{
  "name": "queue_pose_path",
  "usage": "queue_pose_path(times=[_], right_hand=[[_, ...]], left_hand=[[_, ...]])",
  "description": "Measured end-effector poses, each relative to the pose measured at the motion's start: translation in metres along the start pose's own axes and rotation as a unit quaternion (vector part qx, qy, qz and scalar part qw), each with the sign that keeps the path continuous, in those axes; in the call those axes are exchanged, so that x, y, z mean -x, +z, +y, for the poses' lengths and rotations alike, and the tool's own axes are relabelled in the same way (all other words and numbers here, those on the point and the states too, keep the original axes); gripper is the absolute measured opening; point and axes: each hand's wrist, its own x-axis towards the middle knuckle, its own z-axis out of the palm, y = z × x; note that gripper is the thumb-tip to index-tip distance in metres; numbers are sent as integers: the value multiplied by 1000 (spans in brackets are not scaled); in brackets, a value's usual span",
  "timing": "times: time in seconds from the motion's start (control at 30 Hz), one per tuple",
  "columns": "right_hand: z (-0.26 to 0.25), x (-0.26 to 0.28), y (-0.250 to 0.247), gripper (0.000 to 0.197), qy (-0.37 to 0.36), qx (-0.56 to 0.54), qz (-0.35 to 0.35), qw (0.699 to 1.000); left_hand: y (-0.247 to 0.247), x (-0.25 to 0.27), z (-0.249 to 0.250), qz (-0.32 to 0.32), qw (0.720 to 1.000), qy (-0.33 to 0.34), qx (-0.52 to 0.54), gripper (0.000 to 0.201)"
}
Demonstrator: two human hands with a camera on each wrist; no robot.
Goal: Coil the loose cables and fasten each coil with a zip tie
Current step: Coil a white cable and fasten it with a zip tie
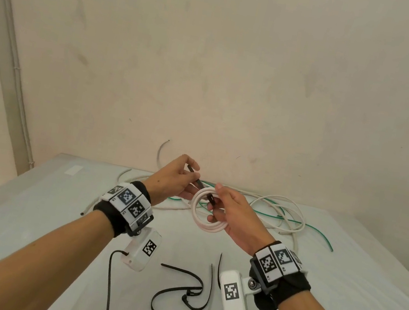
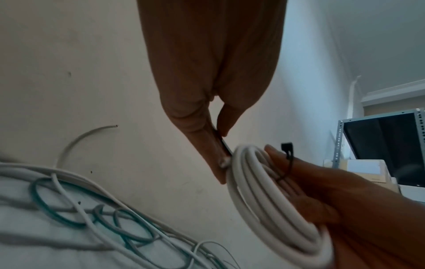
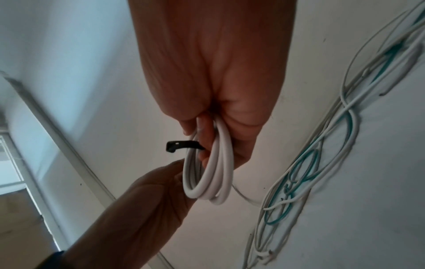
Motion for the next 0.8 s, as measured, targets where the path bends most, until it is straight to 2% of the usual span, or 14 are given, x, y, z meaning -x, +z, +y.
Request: queue_pose_path(times=[0.1,0.2,0.23,0.3,0.37,0.47,0.57,0.7,0.8], right_hand=[[-4,0,3,36,-3,-23,14,1000],[-6,-2,-1,38,6,-51,32,998],[-5,-3,-2,40,12,-56,36,998],[-5,-6,-1,45,24,-51,39,998],[-5,-7,2,46,29,-30,41,998],[-4,-9,2,39,19,11,44,999],[-3,-10,0,43,4,71,50,996],[0,-9,1,38,-32,196,86,976],[6,-9,1,37,-28,209,102,972]], left_hand=[[9,4,-7,3,999,-5,39,49],[14,13,-6,-28,991,-17,130,79],[16,15,-7,-35,992,-6,119,89],[20,16,-12,-19,999,29,20,105],[23,13,-16,14,998,56,-22,98],[23,10,-16,24,997,60,51,71],[21,9,-17,13,997,56,56,54],[20,7,-22,-6,997,60,45,42],[19,8,-23,-12,996,71,42,36]])
